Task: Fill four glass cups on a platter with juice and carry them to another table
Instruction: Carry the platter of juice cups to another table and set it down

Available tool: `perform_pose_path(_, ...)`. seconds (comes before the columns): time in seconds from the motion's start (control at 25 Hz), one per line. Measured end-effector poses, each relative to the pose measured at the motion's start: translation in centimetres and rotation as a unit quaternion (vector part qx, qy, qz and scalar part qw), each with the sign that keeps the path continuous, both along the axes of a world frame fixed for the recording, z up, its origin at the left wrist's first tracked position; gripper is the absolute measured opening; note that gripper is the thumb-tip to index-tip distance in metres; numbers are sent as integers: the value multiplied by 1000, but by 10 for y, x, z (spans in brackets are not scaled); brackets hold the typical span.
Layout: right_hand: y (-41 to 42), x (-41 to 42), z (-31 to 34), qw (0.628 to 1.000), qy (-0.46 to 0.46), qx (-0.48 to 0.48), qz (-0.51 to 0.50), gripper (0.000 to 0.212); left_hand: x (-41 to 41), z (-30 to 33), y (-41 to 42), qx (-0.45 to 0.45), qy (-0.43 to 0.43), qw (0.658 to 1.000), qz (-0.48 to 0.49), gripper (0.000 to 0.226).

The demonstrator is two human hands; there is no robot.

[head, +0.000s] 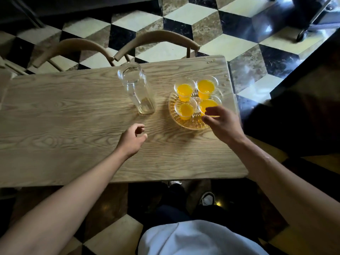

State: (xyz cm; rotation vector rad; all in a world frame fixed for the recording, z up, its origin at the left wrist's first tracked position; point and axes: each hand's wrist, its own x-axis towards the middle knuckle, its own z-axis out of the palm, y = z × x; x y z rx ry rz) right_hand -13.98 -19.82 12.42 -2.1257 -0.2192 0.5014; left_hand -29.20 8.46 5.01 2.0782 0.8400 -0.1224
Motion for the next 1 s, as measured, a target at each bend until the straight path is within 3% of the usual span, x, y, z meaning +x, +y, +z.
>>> perform_pose_path(0.2,-59,17,-13,999,16,-20,-32,34,12,-1,-49,13,11,1000,16,19)
perform_pose_path(0.32,-75,29,-26,997,48,-19,-63,35,26,-7,-58,-34,14,998,47,15)
perform_pose_path(0.6,-64,61,-64,990,85,-53,-95,44,85,-26,-56,-111,26,990,85,19)
perform_pose_path(0.8,-50,85,-85,984,109,-91,-108,32,111,-38,-46,-114,38,990,71,30)
perform_pose_path(1.0,-40,106,-94,979,123,-116,-115,23,131,-57,-34,-114,42,989,90,13)
